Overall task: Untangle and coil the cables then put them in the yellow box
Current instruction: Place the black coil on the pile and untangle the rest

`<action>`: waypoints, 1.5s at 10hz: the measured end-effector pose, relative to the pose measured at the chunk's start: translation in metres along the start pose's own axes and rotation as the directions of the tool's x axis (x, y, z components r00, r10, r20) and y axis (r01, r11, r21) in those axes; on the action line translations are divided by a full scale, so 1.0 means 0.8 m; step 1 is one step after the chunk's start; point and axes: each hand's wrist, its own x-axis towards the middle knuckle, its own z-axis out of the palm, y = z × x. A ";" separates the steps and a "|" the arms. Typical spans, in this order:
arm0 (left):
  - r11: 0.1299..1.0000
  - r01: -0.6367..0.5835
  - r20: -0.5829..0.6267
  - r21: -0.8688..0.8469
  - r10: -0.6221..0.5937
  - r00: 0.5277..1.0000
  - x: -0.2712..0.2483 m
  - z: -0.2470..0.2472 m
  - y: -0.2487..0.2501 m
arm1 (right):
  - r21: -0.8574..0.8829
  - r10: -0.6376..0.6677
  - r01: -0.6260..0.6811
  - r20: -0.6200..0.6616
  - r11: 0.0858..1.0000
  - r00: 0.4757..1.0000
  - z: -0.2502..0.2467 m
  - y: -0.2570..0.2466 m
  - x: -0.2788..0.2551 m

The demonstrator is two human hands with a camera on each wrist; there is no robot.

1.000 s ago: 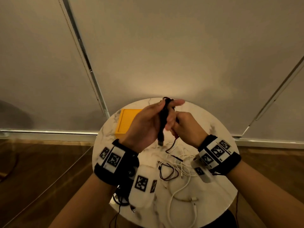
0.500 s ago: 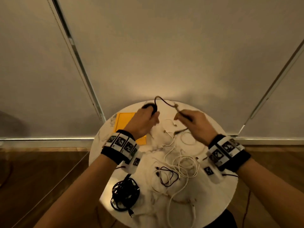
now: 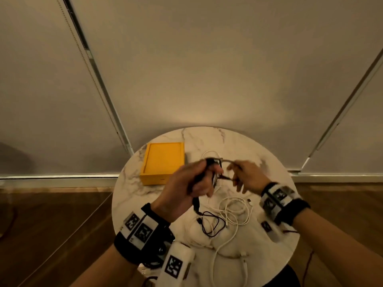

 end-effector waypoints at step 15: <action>0.389 0.029 -0.020 0.921 -0.028 0.999 0.045 -0.029 -0.094 | 0.133 -0.150 0.140 0.072 0.981 0.986 0.140 0.008 -0.099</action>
